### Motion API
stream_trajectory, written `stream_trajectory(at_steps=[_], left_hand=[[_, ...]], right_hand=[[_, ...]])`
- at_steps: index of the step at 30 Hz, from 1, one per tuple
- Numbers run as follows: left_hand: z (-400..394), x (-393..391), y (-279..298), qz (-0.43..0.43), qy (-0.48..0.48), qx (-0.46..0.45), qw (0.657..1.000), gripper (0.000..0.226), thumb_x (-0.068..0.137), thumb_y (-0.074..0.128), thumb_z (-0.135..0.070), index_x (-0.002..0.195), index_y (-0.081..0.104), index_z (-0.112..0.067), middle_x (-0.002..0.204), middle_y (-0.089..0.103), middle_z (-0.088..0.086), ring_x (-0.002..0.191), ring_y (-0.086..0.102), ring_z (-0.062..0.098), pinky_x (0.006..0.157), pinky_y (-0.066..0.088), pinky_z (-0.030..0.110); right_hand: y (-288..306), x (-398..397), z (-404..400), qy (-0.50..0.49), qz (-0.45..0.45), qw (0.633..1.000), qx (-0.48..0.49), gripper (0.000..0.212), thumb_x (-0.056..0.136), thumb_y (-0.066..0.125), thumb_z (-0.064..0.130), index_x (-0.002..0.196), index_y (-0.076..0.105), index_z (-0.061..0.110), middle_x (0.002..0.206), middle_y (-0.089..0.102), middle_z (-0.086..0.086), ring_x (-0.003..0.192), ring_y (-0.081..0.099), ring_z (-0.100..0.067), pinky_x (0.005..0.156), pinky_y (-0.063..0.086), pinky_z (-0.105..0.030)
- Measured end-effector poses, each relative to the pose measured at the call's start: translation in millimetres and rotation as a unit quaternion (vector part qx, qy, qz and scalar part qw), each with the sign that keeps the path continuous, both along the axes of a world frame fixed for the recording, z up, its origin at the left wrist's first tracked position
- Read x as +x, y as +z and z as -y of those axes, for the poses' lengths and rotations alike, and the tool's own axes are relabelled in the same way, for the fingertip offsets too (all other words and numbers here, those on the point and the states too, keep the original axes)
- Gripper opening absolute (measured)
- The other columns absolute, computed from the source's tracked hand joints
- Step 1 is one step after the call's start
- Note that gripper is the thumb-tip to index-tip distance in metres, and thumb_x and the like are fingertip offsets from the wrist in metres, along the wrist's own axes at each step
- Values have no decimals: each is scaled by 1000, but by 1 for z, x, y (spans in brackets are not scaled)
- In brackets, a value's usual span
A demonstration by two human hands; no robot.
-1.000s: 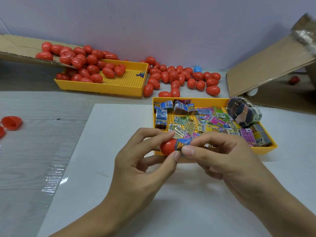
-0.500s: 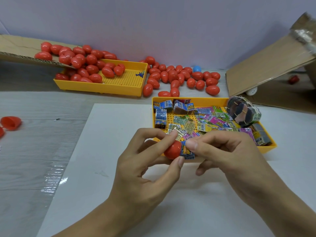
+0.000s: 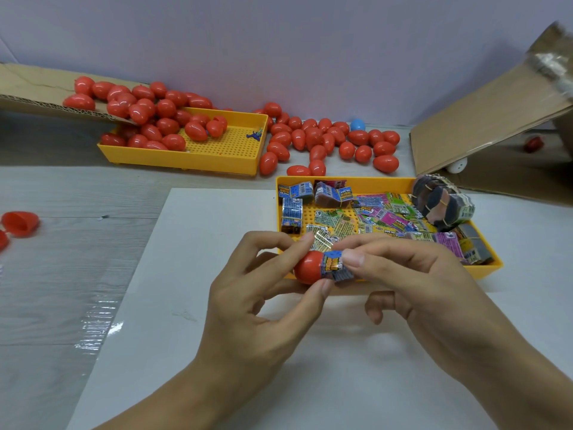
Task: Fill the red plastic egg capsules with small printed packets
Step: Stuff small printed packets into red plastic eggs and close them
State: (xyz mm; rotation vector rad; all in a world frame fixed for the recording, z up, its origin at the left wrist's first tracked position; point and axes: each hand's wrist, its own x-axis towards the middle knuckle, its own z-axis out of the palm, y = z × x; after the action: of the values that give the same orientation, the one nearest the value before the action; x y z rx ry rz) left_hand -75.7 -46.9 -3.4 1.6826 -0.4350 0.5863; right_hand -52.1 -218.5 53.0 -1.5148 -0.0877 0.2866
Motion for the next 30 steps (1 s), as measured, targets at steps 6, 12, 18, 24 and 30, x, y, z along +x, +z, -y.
stream_trajectory(at_steps=[6, 12, 18, 24, 30], left_hand=[[0, 0, 2, -20, -14, -32, 999, 43, 82, 71, -14, 124, 63, -11, 106, 56, 11, 96, 68, 22, 75, 61, 26], [0, -2, 3, -15, -12, -25, 999, 38, 82, 72, -14, 120, 67, -14, 100, 56, 4, 96, 68, 20, 73, 60, 25], [1, -4, 2, 23, -7, -6, 1000, 31, 82, 74, -13, 112, 65, -12, 100, 59, 4, 94, 70, 19, 71, 61, 25], [2, -5, 2, 49, 12, 32, 998, 36, 81, 73, -9, 116, 66, -7, 104, 62, 12, 94, 70, 18, 73, 61, 27], [2, -4, 2, 46, 11, 25, 999, 39, 83, 72, -10, 121, 64, -9, 108, 59, 9, 98, 68, 21, 75, 61, 26]], right_hand=[[0, 1, 0, 0, 1, 1000, 4, 22, 70, 77, 29, 68, 75, 7, 75, 72, -11, 68, 72, -21, 41, 46, -24], [1, 2, 0, -6, 5, 1000, -12, 19, 68, 79, 28, 62, 71, 13, 77, 71, -18, 69, 69, -22, 42, 49, -27], [3, 1, 1, -11, -29, 999, 15, 23, 58, 76, 36, 61, 66, 16, 74, 73, -15, 62, 71, -23, 45, 54, -30], [0, 1, 0, -5, -36, 999, 30, 31, 61, 78, 21, 72, 52, 7, 52, 60, 0, 47, 60, -11, 46, 55, -31], [2, 2, 0, -9, -53, 998, 28, 28, 59, 79, 24, 73, 61, 8, 64, 68, -8, 56, 67, -18, 45, 55, -31]])
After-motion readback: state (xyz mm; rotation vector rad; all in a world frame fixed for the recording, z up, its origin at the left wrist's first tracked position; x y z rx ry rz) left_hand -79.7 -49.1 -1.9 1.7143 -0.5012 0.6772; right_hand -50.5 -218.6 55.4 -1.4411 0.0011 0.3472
